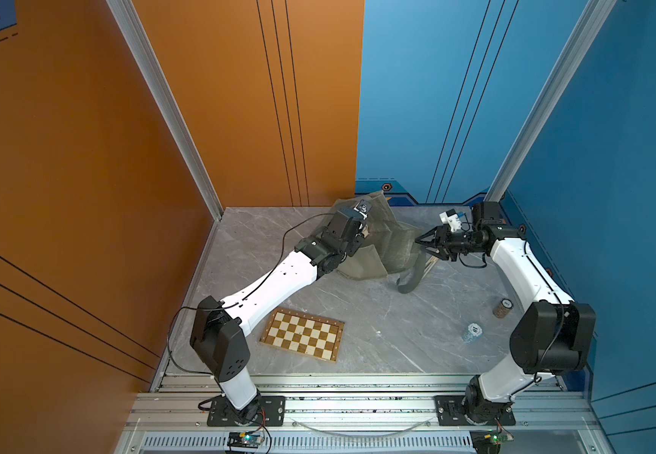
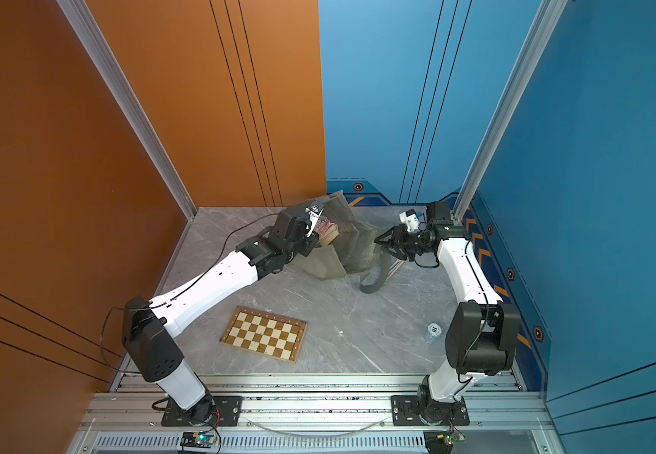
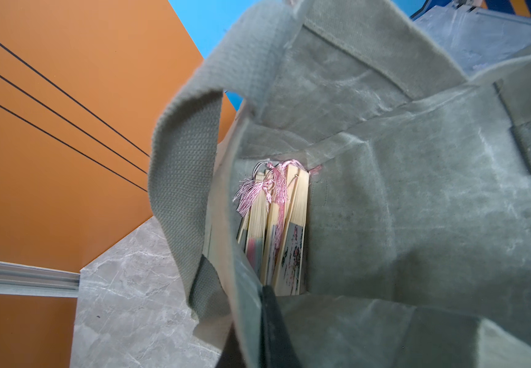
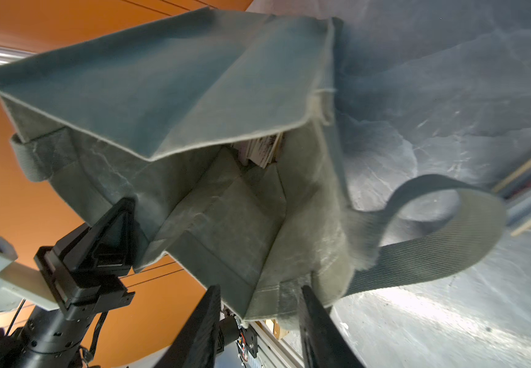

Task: Take out the folding fans from the tote bags
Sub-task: Pick up the folding fan from the canvas bag.

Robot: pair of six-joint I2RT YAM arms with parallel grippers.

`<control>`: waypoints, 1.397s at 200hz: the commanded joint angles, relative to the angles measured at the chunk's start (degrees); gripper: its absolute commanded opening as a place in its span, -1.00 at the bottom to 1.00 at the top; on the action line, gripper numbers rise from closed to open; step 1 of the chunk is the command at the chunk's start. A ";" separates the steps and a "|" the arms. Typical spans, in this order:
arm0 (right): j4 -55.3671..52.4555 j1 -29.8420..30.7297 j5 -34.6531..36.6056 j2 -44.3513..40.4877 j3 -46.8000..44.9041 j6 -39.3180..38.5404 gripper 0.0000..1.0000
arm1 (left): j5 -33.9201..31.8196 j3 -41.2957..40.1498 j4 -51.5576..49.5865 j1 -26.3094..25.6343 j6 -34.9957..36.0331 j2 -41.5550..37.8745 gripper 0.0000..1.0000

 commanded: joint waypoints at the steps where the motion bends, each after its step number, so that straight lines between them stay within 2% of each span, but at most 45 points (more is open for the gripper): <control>1: 3.02 0.71 -1.79 -4.26 -0.72 -0.46 -0.14 | 1.91 -0.21 4.13 -0.95 -2.05 -0.75 -1.00; 31: 6.89 3.17 0.95 -3.30 -3.30 0.84 -0.14 | 5.48 -1.09 6.82 -0.78 -2.63 -0.79 -1.00; 60: 17.54 7.74 6.14 -1.07 -6.68 4.98 -0.14 | 11.29 -1.56 7.87 -0.62 -2.55 -0.12 -1.00; 94: 26.55 11.79 12.20 1.30 -9.86 7.39 -0.20 | 13.68 -0.75 7.92 -1.03 -4.54 0.80 -1.00; 116: 27.28 14.93 16.04 2.61 -11.62 5.73 -0.23 | 12.86 -0.78 9.91 -1.13 -6.81 0.91 -1.00; 142: 24.94 17.02 15.87 3.36 -12.55 3.10 -0.24 | 11.70 -0.12 10.64 -1.04 -8.51 1.31 -1.00; 191: 16.62 19.82 14.99 4.37 -12.29 -4.58 -0.26 | 14.04 -0.59 12.59 -0.44 -10.91 1.59 -1.00; 218: 15.15 19.37 15.81 2.89 -13.24 -5.90 -0.26 | 15.74 -2.46 14.74 -0.25 -12.74 0.68 -0.98; 279: 25.01 13.99 17.64 -7.94 -20.41 -7.99 -0.26 | 17.63 -3.16 15.14 0.18 -12.23 0.74 -1.00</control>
